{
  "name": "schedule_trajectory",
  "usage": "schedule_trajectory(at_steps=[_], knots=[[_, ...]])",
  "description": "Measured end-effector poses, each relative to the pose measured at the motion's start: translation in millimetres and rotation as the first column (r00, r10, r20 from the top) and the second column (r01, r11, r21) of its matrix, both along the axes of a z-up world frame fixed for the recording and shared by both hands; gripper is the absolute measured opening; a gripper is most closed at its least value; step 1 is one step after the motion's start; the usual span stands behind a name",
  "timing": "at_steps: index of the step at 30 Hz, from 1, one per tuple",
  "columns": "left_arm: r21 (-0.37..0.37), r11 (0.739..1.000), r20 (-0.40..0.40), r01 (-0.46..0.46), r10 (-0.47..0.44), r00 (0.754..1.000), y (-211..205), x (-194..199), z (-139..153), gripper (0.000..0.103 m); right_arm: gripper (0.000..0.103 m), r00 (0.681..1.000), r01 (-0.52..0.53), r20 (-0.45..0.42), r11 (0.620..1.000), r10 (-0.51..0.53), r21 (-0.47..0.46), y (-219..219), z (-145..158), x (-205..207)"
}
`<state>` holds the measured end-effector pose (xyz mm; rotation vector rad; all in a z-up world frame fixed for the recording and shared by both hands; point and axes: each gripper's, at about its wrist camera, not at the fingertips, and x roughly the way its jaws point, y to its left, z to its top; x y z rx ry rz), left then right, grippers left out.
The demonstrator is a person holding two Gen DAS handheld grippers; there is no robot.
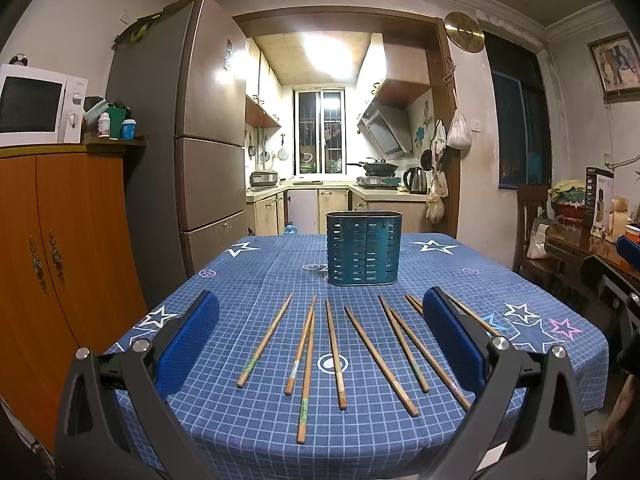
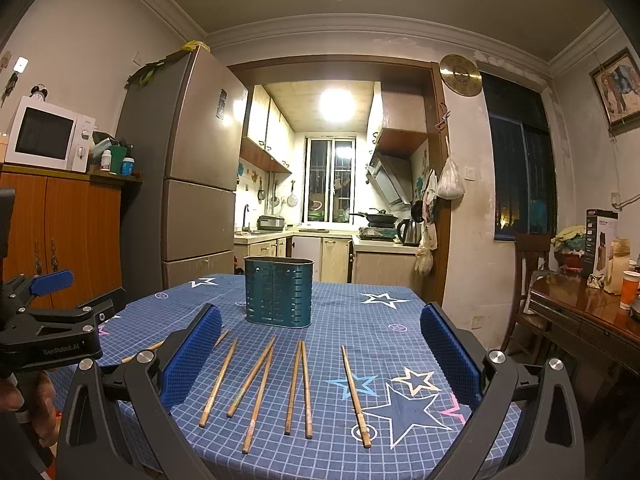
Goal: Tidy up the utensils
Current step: 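Move both tools down toward the row of wooden chopsticks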
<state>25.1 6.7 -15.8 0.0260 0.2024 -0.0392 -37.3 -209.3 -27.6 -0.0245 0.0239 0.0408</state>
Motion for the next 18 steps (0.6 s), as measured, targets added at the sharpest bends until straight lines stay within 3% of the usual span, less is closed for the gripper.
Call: schedule_trajectory(at_steps=[7,14,17,18], knots=[[0.000,1.000,-0.004,-0.022,0.022,1.000,9.6,4.3,1.1,0.098,0.100,1.000,-0.008,-0.007,1.000,0.008,-0.010,2.1,2.4,2.6],[-0.038,0.996,0.036,-0.082,0.083,0.996,50.2,15.8,10.5,0.098,0.097,0.996,-0.085,-0.006,0.995,0.085,-0.052,13.2,10.4,-4.6],[-0.011,0.994,0.019,-0.112,0.112,0.994,64.9,25.8,10.1,0.098,0.076,0.988,-0.151,-0.041,0.988,0.149,-0.042,20.6,7.2,-1.2],[-0.012,0.992,0.002,-0.123,0.123,0.992,71.7,30.6,8.9,0.098,0.063,0.986,-0.161,-0.056,0.986,0.158,-0.044,23.8,5.2,1.5]])
